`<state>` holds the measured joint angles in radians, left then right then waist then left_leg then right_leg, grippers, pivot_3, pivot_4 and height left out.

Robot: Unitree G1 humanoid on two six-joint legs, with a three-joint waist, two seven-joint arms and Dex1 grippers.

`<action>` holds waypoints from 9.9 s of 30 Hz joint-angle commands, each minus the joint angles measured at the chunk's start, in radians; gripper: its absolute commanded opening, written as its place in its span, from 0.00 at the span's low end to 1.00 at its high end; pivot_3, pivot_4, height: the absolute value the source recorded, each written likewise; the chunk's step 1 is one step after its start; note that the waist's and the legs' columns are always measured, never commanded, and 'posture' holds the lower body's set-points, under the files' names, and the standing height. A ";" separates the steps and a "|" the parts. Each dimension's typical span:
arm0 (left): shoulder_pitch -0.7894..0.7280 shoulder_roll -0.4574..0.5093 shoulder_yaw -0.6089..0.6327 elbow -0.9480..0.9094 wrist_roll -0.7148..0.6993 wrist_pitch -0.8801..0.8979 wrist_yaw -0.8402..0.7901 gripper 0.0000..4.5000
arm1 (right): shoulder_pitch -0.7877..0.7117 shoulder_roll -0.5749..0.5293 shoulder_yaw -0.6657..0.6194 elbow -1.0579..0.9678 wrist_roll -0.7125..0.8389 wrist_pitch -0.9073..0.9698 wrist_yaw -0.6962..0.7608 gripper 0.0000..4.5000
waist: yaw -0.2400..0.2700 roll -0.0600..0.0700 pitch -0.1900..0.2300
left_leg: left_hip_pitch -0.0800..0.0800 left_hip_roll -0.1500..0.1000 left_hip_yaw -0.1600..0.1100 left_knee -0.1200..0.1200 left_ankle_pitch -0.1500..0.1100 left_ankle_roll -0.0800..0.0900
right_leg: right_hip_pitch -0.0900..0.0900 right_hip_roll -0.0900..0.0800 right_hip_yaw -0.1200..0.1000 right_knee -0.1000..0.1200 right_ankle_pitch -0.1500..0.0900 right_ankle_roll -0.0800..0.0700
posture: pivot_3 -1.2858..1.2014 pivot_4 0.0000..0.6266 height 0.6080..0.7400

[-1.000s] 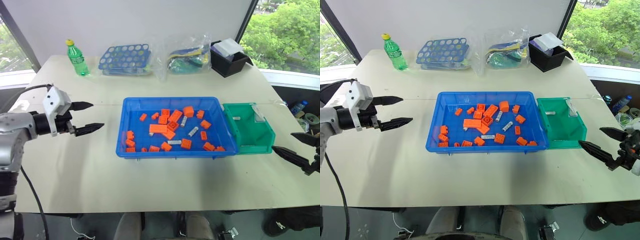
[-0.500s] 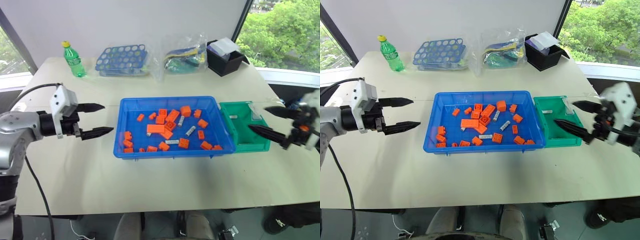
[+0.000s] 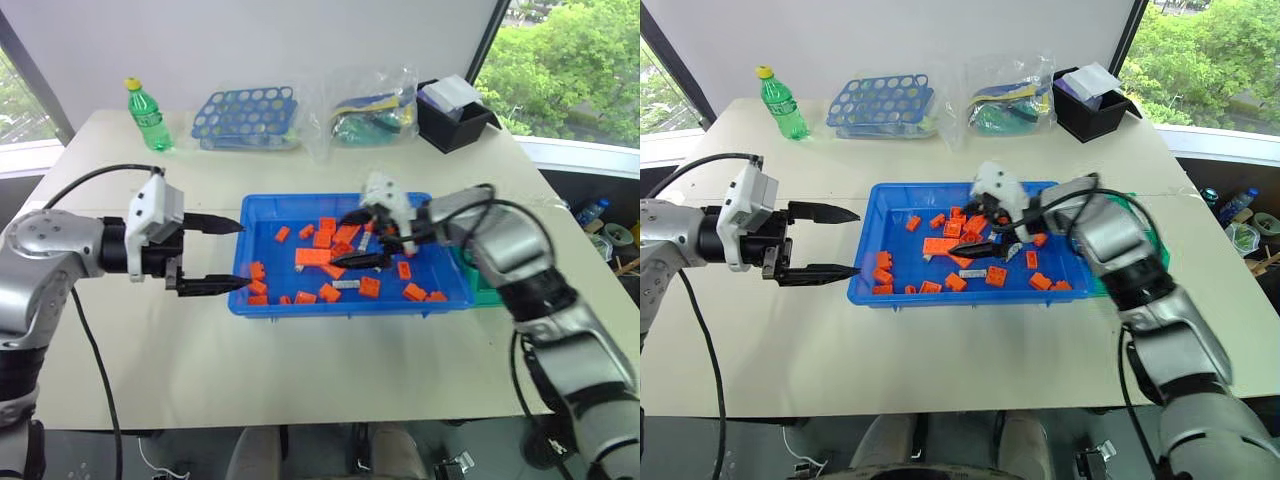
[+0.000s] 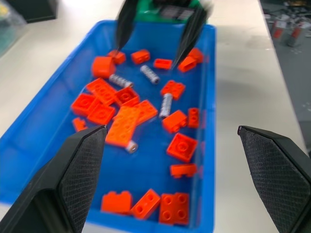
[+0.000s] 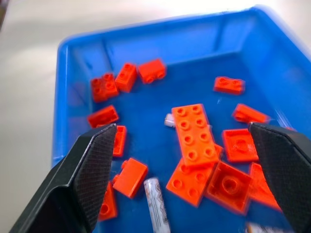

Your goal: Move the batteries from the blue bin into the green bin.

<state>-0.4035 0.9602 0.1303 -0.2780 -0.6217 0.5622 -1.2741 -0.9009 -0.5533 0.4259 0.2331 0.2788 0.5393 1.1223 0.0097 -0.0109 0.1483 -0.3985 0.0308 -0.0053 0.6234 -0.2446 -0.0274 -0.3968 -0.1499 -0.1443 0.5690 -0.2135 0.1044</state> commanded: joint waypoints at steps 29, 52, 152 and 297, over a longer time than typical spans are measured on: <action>0.033 0.001 0.056 -0.104 -0.047 0.025 0.114 1.00 | -0.125 0.287 -0.119 0.363 -0.220 -0.190 0.000 0.26 | -0.021 -0.001 0.000 | 0.008 0.000 0.000 -0.002 0.000 -0.001 | 0.005 0.002 0.006 0.010 0.000 0.001 | 0.52 0.24 0.87; -0.017 -0.018 0.037 -0.035 -0.043 0.008 0.095 1.00 | -0.038 0.313 -0.181 0.167 -0.181 0.028 -0.182 0.94 | -0.025 -0.002 -0.001 | 0.009 0.001 0.001 -0.004 0.000 0.000 | 0.003 0.003 0.006 0.011 0.001 0.001 | 0.52 0.24 0.87; 0.000 -0.105 0.026 -0.181 -0.083 0.071 0.226 1.00 | 0.046 0.021 0.060 0.207 -0.285 -0.260 0.240 0.35 | 0.001 -0.002 0.000 | 0.008 0.001 0.002 -0.001 0.000 -0.001 | 0.006 0.017 0.028 -0.001 -0.001 -0.004 | 0.52 0.24 0.87; -0.135 -0.195 -0.070 -0.033 -0.005 -0.010 0.202 1.00 | 0.248 0.144 -0.268 -0.082 -0.063 0.250 -0.546 0.31 | 0.000 -0.004 -0.002 | 0.006 0.001 0.001 -0.001 0.000 0.000 | 0.004 0.017 0.028 -0.002 0.000 -0.006 | 0.52 0.24 0.87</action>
<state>-0.5222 0.7556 0.0273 -0.2947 -0.6197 0.5618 -1.0755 -0.6444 -0.4106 0.1795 0.2094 0.2108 0.7836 0.5771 0.0094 -0.0144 0.1467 -0.3929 0.0320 -0.0039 0.6221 -0.2449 -0.0272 -0.3931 -0.1325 -0.1163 0.5669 -0.2136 0.0987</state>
